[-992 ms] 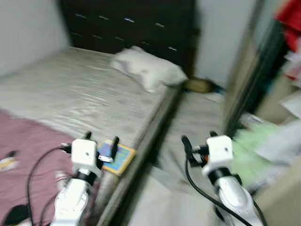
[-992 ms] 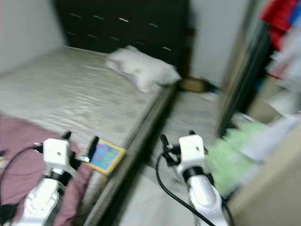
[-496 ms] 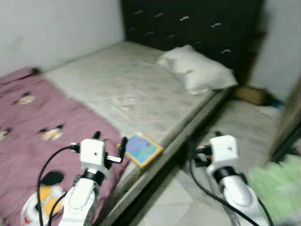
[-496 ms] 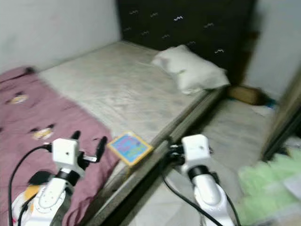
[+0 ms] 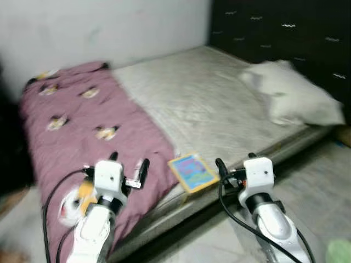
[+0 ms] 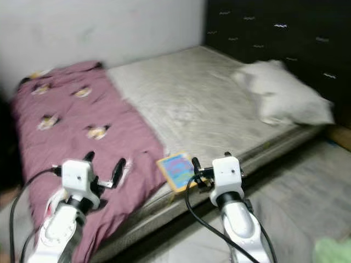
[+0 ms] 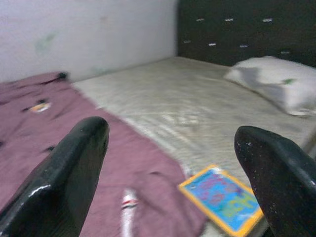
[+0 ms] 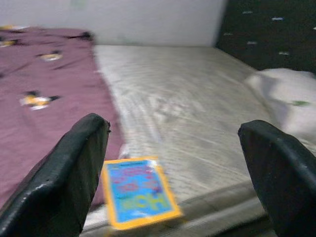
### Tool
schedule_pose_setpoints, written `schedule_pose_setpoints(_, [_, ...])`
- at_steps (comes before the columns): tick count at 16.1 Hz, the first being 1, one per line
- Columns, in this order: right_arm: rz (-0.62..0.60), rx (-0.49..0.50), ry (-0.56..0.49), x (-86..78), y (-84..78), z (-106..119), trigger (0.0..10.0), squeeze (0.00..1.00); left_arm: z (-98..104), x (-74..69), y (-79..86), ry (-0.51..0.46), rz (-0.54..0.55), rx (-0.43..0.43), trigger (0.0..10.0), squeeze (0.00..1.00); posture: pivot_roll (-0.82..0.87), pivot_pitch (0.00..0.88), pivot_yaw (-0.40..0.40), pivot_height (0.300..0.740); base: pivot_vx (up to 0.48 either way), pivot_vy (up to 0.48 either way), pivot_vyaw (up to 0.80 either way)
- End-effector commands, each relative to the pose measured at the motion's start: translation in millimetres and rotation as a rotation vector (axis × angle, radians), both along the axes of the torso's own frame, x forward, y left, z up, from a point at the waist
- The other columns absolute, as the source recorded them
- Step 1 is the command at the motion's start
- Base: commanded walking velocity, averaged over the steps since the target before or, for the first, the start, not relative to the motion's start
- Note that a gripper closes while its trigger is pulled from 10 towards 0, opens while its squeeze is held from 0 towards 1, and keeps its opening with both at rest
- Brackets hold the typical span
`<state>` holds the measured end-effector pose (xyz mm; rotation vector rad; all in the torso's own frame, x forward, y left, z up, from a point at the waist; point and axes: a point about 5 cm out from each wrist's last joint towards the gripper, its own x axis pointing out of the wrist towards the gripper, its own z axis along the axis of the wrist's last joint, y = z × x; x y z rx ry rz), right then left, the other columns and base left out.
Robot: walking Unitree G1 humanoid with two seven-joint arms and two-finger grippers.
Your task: Clean up the room
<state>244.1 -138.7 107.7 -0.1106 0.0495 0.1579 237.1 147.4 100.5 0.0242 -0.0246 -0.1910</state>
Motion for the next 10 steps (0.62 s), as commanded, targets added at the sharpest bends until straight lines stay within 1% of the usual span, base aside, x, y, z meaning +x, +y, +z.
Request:
schedule_pose_setpoints(1, [0.017,0.008,-0.003,1.1,3.5,0.4,10.0,0.00,1.3,0.8,1.5,-0.007,0.003,0.010,10.0,0.00,-0.06,0.004,-0.002,0.740,0.000,0.000,0.80])
schedule_pose_setpoints(7, [0.022,0.003,-0.004,1.6,3.0,-0.3,10.0,0.00,1.4,1.7,-0.7,-0.007,-0.003,0.007,10.0,0.00,-0.06,0.004,-0.004,0.740,0.000,0.000,0.80])
schedule_pose_setpoints(10, [0.029,0.007,-0.012,5.5,5.6,-0.2,10.0,0.00,1.9,2.7,-1.6,-0.010,-0.007,0.007,10.0,0.00,-0.06,0.000,0.000,0.740,0.000,0.000,0.80])
